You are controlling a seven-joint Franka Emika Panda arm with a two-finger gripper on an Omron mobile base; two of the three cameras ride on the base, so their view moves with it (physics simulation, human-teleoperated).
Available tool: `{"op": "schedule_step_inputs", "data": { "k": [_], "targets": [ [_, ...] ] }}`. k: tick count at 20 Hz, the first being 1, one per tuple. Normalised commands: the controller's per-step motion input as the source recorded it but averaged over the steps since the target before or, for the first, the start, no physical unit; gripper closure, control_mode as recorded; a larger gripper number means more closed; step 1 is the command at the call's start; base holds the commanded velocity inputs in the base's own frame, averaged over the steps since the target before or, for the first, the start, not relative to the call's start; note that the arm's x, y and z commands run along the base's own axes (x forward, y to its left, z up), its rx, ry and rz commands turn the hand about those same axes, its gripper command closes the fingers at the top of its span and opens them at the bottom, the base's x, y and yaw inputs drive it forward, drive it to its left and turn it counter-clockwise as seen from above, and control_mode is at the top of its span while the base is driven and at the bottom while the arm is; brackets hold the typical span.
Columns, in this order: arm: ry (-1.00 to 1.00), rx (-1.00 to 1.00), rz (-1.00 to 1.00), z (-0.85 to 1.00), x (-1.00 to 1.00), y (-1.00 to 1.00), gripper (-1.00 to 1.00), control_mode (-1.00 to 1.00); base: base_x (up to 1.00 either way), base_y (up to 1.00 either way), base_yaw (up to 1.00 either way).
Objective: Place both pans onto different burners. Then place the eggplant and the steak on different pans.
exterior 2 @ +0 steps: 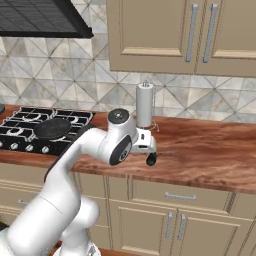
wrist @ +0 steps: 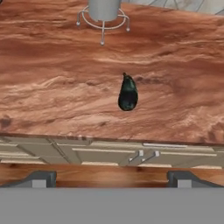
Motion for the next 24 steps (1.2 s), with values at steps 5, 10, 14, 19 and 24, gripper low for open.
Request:
{"op": "schedule_step_inputs", "data": {
  "k": [5,10,14,19,24],
  "targets": [
    [0.0,0.0,-0.03,-0.17,0.33,-0.01,-1.0,-1.0,0.0,0.0,0.0],
    [0.0,0.0,-0.01,-0.25,0.29,-0.15,-1.0,-1.0,0.0,0.0,0.0],
    [0.0,0.0,0.0,-0.25,0.21,-0.24,-1.0,-1.0,0.0,0.0,0.0],
    [0.0,0.02,0.0,-0.17,0.29,-0.04,-1.0,-1.0,0.0,0.0,0.0],
    [0.0,0.01,0.0,-0.1,0.34,0.0,-1.0,-1.0,0.0,0.0,0.0]
  ]
}}
